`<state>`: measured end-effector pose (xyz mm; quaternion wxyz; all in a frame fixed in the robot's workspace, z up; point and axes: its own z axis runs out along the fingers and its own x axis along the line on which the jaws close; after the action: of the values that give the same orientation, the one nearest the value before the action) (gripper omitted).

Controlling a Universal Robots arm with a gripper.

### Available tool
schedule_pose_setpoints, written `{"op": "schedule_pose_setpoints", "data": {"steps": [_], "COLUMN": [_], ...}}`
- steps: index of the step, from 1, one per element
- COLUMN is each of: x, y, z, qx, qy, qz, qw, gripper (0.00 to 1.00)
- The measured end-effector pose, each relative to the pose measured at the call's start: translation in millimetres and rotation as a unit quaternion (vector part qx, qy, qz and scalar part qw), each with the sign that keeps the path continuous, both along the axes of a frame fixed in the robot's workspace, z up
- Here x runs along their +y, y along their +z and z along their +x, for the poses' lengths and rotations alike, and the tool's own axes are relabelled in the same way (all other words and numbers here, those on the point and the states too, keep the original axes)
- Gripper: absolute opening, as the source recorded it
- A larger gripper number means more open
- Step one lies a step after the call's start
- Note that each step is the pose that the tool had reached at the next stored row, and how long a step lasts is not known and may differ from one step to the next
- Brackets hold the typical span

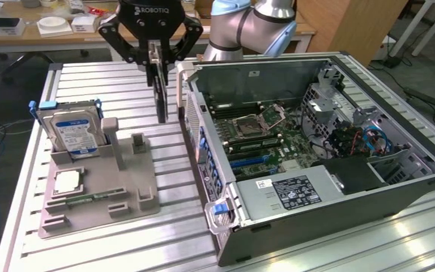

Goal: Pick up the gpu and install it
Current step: 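Pick up the gpu and move the gpu toward the slot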

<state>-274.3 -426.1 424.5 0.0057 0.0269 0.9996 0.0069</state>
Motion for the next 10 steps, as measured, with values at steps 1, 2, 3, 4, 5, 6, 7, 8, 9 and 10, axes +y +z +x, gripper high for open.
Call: {"op": "schedule_pose_setpoints", "data": {"steps": [1, 2, 3, 4, 5, 6, 7, 8, 9, 10], "x": [0.0, 0.0, 0.0, 0.0, 0.0, 0.0, 0.0, 0.0, 0.0, 0.0], "y": [0.0, 0.1, 0.1, 0.1, 0.1, 0.0, 0.0, 0.0, 0.0, 0.0], "z": [2.3, 4.7, 7.9, 11.9, 15.6, 19.4, 22.8, 25.5, 28.0, 30.7], "qx": [0.0000, 0.0001, 0.0000, 0.0001, 0.0001, 0.0000, 0.0001, 0.0000, 0.0001, 0.0001], "qy": [0.000, 0.000, 0.000, 0.000, 0.000, 0.000, 0.000, 0.000, 0.000, 0.000], "qz": [0.0000, 0.0000, 0.0000, 0.0000, 0.0000, 0.0000, 0.0000, 0.0000, 0.0000, 0.0000], "qw": [1.0000, 1.0000, 1.0000, 1.0000, 1.0000, 1.0000, 1.0000, 1.0000, 1.0000, 1.0000], "gripper": [0.27, 0.27, 0.27, 0.27, 0.27, 0.27, 0.27, 0.27, 0.27, 0.27]}}
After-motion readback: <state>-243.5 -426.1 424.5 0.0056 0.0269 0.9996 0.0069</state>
